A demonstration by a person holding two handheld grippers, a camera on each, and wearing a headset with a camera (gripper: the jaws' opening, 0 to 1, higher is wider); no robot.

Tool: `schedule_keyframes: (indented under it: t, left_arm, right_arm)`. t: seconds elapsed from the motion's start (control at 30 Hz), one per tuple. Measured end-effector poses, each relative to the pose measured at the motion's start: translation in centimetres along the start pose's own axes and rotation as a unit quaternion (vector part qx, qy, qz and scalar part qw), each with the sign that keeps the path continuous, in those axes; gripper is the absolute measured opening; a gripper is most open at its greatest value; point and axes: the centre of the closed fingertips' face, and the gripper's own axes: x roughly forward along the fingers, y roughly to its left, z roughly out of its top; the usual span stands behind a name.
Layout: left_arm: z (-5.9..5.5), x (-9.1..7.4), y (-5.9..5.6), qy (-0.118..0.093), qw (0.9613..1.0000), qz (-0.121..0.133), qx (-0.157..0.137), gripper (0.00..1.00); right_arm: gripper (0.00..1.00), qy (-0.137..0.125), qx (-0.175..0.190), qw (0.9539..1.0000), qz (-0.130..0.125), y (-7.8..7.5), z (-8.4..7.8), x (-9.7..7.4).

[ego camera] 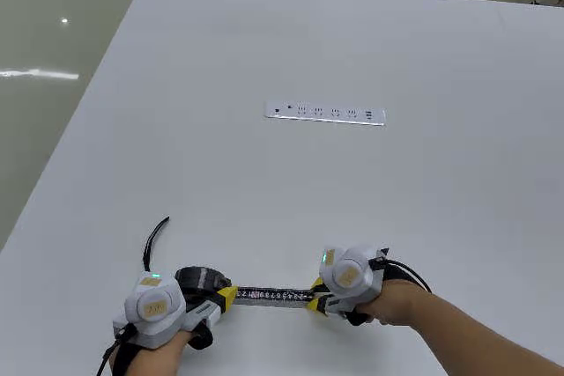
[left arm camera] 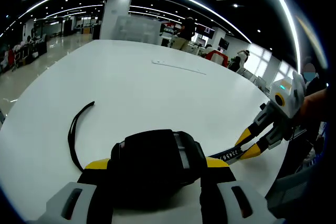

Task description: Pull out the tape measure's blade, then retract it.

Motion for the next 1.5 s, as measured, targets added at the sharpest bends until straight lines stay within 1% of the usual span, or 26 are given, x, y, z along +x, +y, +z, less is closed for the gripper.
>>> schedule_keyframes:
  t: [0.83,1.07,1.23,1.5]
  left_arm:
    - [0.0,-0.1,0.0,0.000,1.0000,0.000,-0.001,0.63]
    - [-0.1,0.0,0.0,0.004,1.0000,0.000,-0.002,0.63]
    - [0.0,0.0,0.0,0.004,1.0000,-0.002,-0.004,0.63]
    - [0.0,0.0,0.0,0.005,1.0000,-0.001,-0.006,0.63]
  right_arm:
    - [0.15,-0.006,-0.003,1.0000,0.000,0.2,0.6,0.3]
    - [0.15,-0.013,-0.005,0.9999,-0.001,0.3,1.0,0.4]
    - [0.15,-0.013,-0.005,0.9999,-0.001,0.3,1.1,0.6]
    - [0.15,-0.021,0.000,0.9998,-0.001,0.5,1.5,0.9]
